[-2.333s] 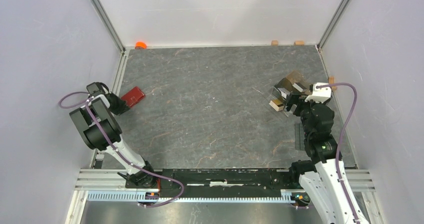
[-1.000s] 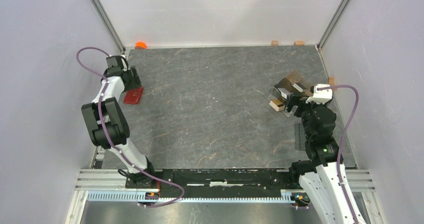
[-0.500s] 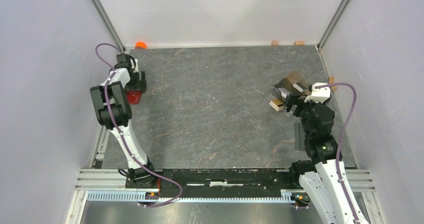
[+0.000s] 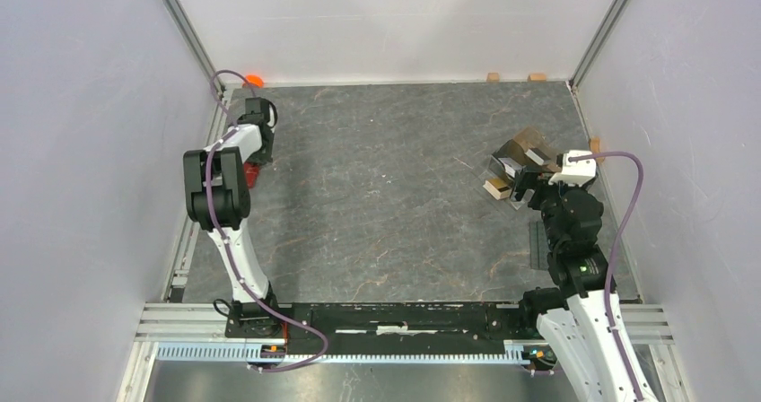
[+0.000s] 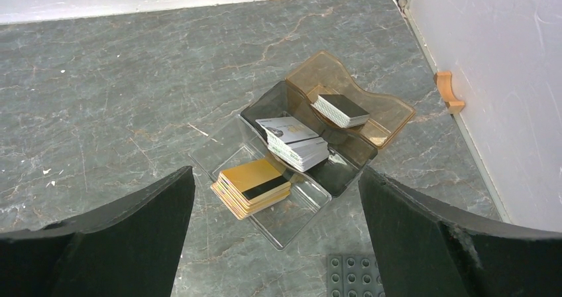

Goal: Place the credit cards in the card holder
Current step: Move the card holder to the center of the board.

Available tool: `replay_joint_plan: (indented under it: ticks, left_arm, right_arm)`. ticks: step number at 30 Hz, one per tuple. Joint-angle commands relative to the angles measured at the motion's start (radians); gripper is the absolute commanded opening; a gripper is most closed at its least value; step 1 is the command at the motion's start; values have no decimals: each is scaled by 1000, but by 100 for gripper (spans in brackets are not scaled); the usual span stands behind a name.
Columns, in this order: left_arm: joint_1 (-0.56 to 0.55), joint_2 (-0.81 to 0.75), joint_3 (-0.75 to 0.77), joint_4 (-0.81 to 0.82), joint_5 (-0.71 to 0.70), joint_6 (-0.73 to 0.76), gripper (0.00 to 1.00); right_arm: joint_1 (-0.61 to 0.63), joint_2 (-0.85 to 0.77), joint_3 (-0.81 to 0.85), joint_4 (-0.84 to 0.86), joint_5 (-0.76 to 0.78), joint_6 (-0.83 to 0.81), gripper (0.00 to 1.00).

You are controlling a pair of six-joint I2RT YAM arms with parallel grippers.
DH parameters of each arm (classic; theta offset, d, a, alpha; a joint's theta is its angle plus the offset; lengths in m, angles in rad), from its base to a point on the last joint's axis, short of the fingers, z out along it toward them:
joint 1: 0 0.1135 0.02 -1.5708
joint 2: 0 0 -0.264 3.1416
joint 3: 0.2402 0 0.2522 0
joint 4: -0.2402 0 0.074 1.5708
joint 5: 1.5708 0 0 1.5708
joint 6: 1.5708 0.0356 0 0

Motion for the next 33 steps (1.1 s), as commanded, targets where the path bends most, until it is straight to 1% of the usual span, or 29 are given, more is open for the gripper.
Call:
replay_joint_plan:
  ticks: [1,2,3,5,6,7,10,13,15,16,18,21,24,29,31,33]
  left_arm:
    - [-55,-59,-108,-20,-57,-1,9]
    - [-69,-81,-119,-16,-67,-11,4]
    - [-78,-102,-130,-12,-71,-17,2]
    - [-80,-142,-149,-7,-97,-38,2]
    - [-116,-166,-161,-8,-109,-51,2]
    - [-123,-187,-171,-8,-105,-69,2]
    - [-161,-263,-197,-25,-47,-117,2]
    - [-231,-313,-195,-69,-17,-155,2]
    - [-268,-350,-190,-99,38,-193,2]
    - [-279,-376,-186,-114,84,-234,2]
    - [-294,-429,-183,-132,239,-286,2]
    - [-325,-505,-210,-131,453,-335,2]
    - [-376,-538,-250,-132,652,-362,2]
    - [-482,-487,-304,-132,1010,-417,2]
    - [-525,-445,-325,-116,1152,-443,2]
    - [-565,-389,-338,-95,1261,-481,2]
  right_arm:
    - [1,-22,36,14,18,-10,98]
    - [1,-28,36,12,20,-10,98]
    - [1,-31,36,11,20,-10,98]
    - [1,-39,35,9,21,-10,98]
    - [1,-41,34,9,20,-10,98]
    - [1,-45,31,9,20,-8,98]
    - [1,-51,26,11,20,-5,98]
    - [1,-53,27,10,19,-4,98]
    - [1,-51,30,9,14,-7,98]
    - [1,-50,31,8,8,-8,98]
    - [1,-43,34,14,-22,-17,98]
    - [1,-25,32,39,-129,-35,98]
    - [1,10,35,57,-271,-47,98]
    - [1,113,64,30,-517,-44,98]
    - [1,166,62,30,-650,-21,98]
    - [6,218,48,51,-773,22,98]
